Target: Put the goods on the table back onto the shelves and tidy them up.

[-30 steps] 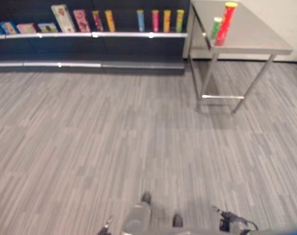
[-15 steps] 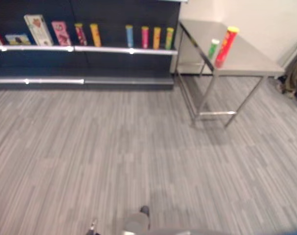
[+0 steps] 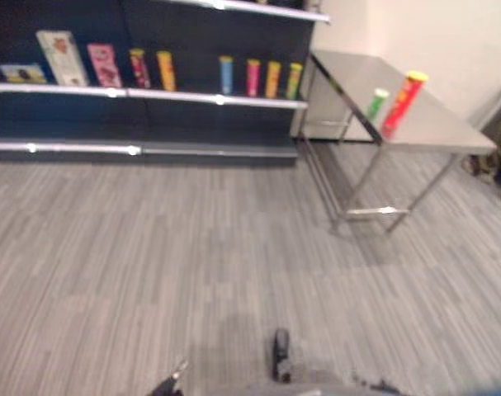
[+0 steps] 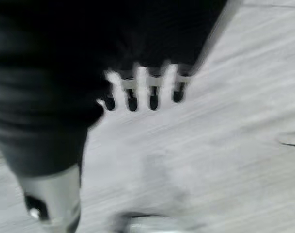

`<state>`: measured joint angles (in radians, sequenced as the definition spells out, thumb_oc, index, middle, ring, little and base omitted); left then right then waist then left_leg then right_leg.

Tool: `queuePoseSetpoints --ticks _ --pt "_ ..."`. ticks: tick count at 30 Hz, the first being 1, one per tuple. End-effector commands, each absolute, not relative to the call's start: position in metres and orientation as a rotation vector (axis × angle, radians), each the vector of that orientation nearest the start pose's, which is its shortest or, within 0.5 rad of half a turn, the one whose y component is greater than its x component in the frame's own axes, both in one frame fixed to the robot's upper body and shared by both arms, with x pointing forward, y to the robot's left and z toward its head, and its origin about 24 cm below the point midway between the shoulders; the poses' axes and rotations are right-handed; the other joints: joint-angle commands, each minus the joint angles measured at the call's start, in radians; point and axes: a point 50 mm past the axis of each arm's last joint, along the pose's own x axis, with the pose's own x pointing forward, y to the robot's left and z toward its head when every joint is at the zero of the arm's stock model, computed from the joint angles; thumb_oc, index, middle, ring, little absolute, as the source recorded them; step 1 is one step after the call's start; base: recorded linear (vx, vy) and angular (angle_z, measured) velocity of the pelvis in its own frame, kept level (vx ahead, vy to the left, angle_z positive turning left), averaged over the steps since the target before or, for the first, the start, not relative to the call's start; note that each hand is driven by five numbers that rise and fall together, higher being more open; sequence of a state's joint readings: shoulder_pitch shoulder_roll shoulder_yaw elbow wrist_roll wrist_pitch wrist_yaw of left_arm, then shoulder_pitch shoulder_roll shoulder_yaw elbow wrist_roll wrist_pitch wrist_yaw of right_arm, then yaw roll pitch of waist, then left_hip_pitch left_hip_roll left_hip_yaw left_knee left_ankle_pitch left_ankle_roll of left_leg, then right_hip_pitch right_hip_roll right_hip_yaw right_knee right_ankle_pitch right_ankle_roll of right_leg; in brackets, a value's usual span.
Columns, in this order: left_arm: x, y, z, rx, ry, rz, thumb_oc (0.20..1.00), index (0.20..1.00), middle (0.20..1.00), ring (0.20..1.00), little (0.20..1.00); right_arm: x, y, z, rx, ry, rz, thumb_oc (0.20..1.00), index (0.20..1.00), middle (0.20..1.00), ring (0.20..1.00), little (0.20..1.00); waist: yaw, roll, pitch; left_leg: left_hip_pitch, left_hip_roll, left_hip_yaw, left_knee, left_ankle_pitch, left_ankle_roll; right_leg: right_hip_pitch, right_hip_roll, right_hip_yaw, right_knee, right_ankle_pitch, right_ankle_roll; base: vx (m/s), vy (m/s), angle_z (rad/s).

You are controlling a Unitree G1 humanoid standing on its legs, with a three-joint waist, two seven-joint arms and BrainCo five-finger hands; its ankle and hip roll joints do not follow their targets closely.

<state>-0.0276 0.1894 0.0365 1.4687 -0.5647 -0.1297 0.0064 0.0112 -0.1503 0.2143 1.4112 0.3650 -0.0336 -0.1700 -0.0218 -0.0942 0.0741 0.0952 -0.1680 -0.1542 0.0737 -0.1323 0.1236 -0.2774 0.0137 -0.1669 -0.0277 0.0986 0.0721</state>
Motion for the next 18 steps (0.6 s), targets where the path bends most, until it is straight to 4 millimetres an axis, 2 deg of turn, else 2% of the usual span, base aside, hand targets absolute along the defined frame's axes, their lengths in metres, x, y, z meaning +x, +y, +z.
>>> queuePoseSetpoints --ticks 1,2,3,5,6,7,8,9,10,12,13,14,15,16,17,18 --pt "0.040 0.240 -0.169 -0.218 1.264 0.549 1.000 1.000 1.000 1.000 1.000 0.076 -0.216 -0.170 -0.090 1.303 -0.362 1.000 1.000 1.000 1.000 1.000 0.002 0.015 -0.002 0.142 0.110 -0.162 -0.016 -0.099 -0.077 0.064 -0.015 0.018 0.014 0.060 0.039 0.82 0.081 0.63" --pt "0.030 0.239 -0.170 -0.233 1.286 0.568 1.000 1.000 1.000 1.000 1.000 0.073 -0.217 -0.170 -0.086 1.314 -0.355 1.000 1.000 1.000 1.000 1.000 -0.004 0.045 -0.030 0.171 0.146 -0.147 0.025 -0.077 -0.097 0.093 0.009 0.026 0.033 0.047 0.028 0.74 0.099 0.50" --pt "0.028 0.239 -0.170 -0.236 1.293 0.573 1.000 1.000 1.000 1.000 1.000 0.077 -0.215 -0.170 -0.080 1.300 -0.337 1.000 1.000 1.000 1.000 1.000 -0.005 0.056 -0.039 0.162 0.151 -0.137 0.065 -0.042 -0.111 0.112 0.014 0.027 0.032 0.042 0.024 0.69 0.118 0.13" --pt "0.030 0.242 -0.169 -0.231 1.280 0.582 1.000 1.000 1.000 1.000 1.000 0.087 -0.213 -0.169 -0.074 1.263 -0.307 1.000 1.000 1.000 1.000 1.000 -0.006 0.068 -0.047 0.123 0.159 -0.108 0.164 0.039 -0.157 0.145 0.016 0.034 0.026 0.027 0.014 0.30 0.090 -0.19" --pt "0.030 0.242 -0.169 -0.231 1.280 0.582 1.000 1.000 1.000 1.000 1.000 0.086 -0.213 -0.169 -0.075 1.263 -0.307 1.000 1.000 1.000 1.000 1.000 -0.006 0.068 -0.047 0.121 0.159 -0.108 0.168 0.037 -0.157 0.144 0.017 0.034 0.026 0.028 0.014 0.30 0.116 -0.23" --pt "0.040 0.247 -0.167 -0.233 1.240 0.600 1.000 1.000 1.000 1.000 1.000 0.101 -0.210 -0.165 -0.067 1.206 -0.279 1.000 1.000 1.000 1.000 1.000 0.002 0.065 -0.038 0.032 0.174 -0.055 0.357 0.134 -0.209 0.178 0.015 0.048 0.027 0.001 -0.011 0.27 0.113 -0.01" --pt "0.046 0.249 -0.166 -0.245 1.211 0.615 1.000 1.000 1.000 1.000 1.000 0.108 -0.211 -0.163 -0.069 1.178 -0.281 1.000 1.000 1.000 1.000 1.000 0.010 0.058 -0.027 -0.019 0.173 -0.036 0.455 0.170 -0.219 0.196 0.008 0.059 0.023 -0.013 -0.025 0.33 0.137 0.22" --pt "0.055 0.250 -0.165 -0.248 1.183 0.616 1.000 1.000 1.000 1.000 1.000 0.114 -0.213 -0.161 -0.070 1.159 -0.291 1.000 1.000 1.000 1.000 1.000 0.019 0.053 -0.015 -0.079 0.178 -0.020 0.561 0.174 -0.209 0.214 0.007 0.072 0.019 -0.026 -0.039 0.20 0.063 0.05" --pt "0.062 0.250 -0.164 -0.241 1.163 0.608 1.000 1.000 1.000 1.000 1.000 0.121 -0.214 -0.159 -0.079 1.139 -0.294 1.000 1.000 1.000 1.000 1.000 0.030 0.042 -0.002 -0.132 0.185 0.009 0.624 0.150 -0.178 0.237 0.001 0.087 0.013 -0.039 -0.048 0.25 0.051 -0.35" --pt "0.073 0.245 -0.163 -0.249 1.132 0.581 1.000 1.000 1.000 1.000 1.000 0.133 -0.215 -0.155 -0.079 1.100 -0.302 1.000 1.000 1.000 1.000 1.000 0.040 0.016 0.008 -0.215 0.194 0.048 0.611 0.096 -0.132 0.271 -0.023 0.108 0.007 -0.056 -0.052 0.23 0.048 -0.54" --pt "0.073 0.245 -0.163 -0.249 1.132 0.581 1.000 1.000 1.000 1.000 1.000 0.132 -0.215 -0.155 -0.079 1.100 -0.302 1.000 1.000 1.000 1.000 1.000 0.044 0.021 0.012 -0.211 0.199 0.051 0.617 0.090 -0.132 0.275 -0.018 0.112 0.007 -0.056 -0.052 0.29 0.144 -0.37" --pt "0.073 0.240 -0.164 -0.304 1.120 0.608 1.000 1.000 1.000 1.000 1.000 0.134 -0.217 -0.154 -0.086 1.094 -0.309 1.000 1.000 1.000 1.000 1.000 0.064 0.006 0.022 -0.248 0.197 0.069 0.506 0.027 -0.109 0.307 -0.033 0.134 0.002 -0.076 -0.045 0.29 0.184 -0.37" --pt "0.073 0.238 -0.165 -0.333 1.111 0.627 1.000 1.000 1.000 1.000 1.000 0.132 -0.218 -0.155 -0.100 1.099 -0.310 1.000 1.000 1.000 1.000 1.000 0.071 0.007 0.021 -0.261 0.195 0.065 0.446 0.020 -0.113 0.314 -0.037 0.139 0.007 -0.086 -0.043 0.48 0.372 -0.35" --pt "0.071 0.235 -0.166 -0.372 1.107 0.647 1.000 1.000 1.000 1.000 1.000 0.123 -0.222 -0.157 -0.143 1.130 -0.307 1.000 1.000 1.000 1.000 1.000 0.089 0.025 0.025 -0.286 0.181 0.034 0.265 0.053 -0.136 0.346 -0.027 0.155 0.015 -0.123 -0.048 0.27 0.256 -0.38" --pt "0.071 0.235 -0.166 -0.372 1.107 0.647 1.000 1.000 1.000 1.000 1.000 0.123 -0.222 -0.157 -0.143 1.130 -0.307 1.000 1.000 1.000 1.000 1.000 0.087 0.023 0.023 -0.286 0.179 0.033 0.258 0.058 -0.136 0.344 -0.030 0.153 0.015 -0.123 -0.047 0.33 0.305 -0.40" --pt "0.069 0.233 -0.167 -0.397 1.109 0.658 1.000 1.000 1.000 1.000 1.000 0.119 -0.224 -0.158 -0.152 1.148 -0.315 1.000 1.000 1.000 1.000 1.000 0.100 0.040 0.022 -0.305 0.174 -0.005 0.145 0.128 -0.154 0.371 -0.009 0.164 0.015 -0.147 -0.054 0.22 0.177 -0.43"
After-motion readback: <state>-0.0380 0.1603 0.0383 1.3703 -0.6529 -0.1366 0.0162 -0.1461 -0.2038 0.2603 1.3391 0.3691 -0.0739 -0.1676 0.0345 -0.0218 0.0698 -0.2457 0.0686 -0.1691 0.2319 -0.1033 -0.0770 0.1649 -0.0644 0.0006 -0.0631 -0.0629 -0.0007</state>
